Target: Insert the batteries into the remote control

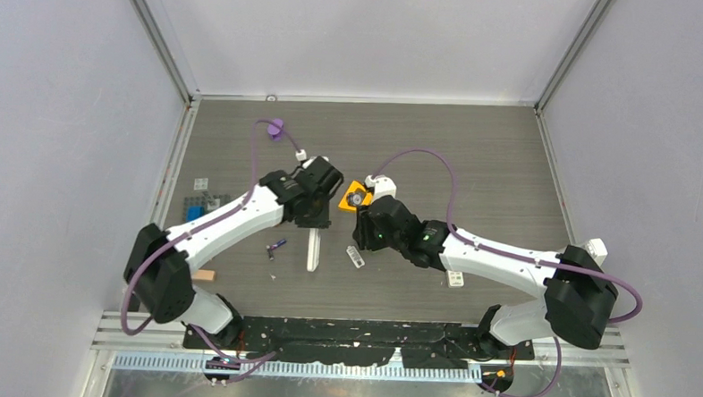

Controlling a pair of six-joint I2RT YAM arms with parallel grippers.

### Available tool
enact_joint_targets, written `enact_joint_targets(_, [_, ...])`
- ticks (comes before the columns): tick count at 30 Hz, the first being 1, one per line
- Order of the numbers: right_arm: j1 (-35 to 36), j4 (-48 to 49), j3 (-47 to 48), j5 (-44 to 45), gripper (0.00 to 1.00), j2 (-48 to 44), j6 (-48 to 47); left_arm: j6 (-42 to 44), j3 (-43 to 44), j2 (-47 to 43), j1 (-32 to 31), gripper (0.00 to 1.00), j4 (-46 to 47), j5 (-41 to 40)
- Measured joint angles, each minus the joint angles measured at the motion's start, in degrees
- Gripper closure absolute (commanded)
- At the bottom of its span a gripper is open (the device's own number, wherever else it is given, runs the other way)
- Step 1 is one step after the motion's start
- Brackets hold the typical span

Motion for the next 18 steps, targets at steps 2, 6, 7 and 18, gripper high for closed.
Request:
enact_joint_targets(2, [-0.3, -0.6, -0.2, 0.4, 0.58, 0.0, 0.4, -0.5, 1.3, 2.8, -0.7, 1.0, -2.4, -2.6])
enact_joint_targets(6, [-0.3, -0.9, -0.3, 0.3, 0.55, 0.0, 1.0, -1.1, 3.4, 7.6, -1.4, 1.0, -6.2, -7.1])
enact_joint_targets(7, [-0.3, -0.9, -0.3, 0.1, 0.54, 0.0, 1.1, -1.4, 3.8, 8.5, -1.4, 1.0, -7.2, -8.0])
enact_joint_targets(18, [-0.1, -1.6, 3.4, -5.4, 0.47, 8.7, 0.9, -2.5, 4.9, 7.2, -0.2, 1.0, -10.1, -12.9])
